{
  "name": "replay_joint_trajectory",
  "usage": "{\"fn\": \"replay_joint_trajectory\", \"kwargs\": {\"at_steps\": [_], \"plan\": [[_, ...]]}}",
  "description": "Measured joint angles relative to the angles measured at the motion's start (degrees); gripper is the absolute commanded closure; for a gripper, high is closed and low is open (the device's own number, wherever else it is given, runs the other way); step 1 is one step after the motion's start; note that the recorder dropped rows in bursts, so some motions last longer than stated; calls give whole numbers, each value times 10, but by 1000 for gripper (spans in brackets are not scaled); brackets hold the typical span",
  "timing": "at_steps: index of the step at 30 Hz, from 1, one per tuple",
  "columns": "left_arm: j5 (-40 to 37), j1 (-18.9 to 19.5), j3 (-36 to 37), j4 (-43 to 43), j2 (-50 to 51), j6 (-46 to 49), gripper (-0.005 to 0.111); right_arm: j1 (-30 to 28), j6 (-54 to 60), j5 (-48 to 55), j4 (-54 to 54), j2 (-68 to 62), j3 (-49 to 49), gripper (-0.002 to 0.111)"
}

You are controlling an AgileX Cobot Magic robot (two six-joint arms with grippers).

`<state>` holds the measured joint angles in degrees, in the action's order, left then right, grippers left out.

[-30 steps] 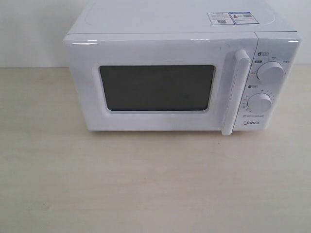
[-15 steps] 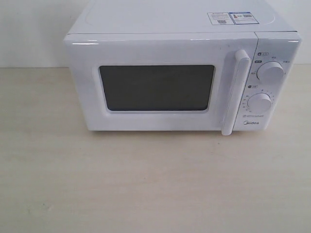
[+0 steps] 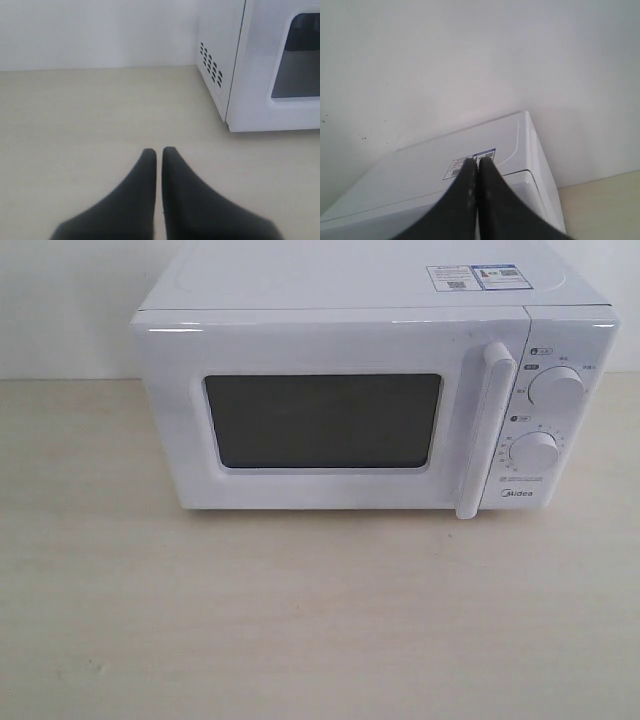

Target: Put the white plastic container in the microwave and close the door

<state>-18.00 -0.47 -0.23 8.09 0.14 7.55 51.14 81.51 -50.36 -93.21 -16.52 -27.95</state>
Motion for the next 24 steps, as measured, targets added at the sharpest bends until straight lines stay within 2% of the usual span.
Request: {"fn": "replay_joint_trajectory", "kwargs": {"at_steps": [4,12,15,19,24], "plan": [[0,0,0,0,0,0,103,-72,-23,67,-52,30,6,108],[0,0,0,0,0,0,103,-330,-30,355,-74,77,88,108],[0,0,0,0,0,0,103,-409,-36,464,-76,81,103,108],[0,0,0,0,0,0,103,-465,-27,590,-76,81,107,108],[0,0,0,0,0,0,103,-478,-21,623,-74,82,108,108]]}}
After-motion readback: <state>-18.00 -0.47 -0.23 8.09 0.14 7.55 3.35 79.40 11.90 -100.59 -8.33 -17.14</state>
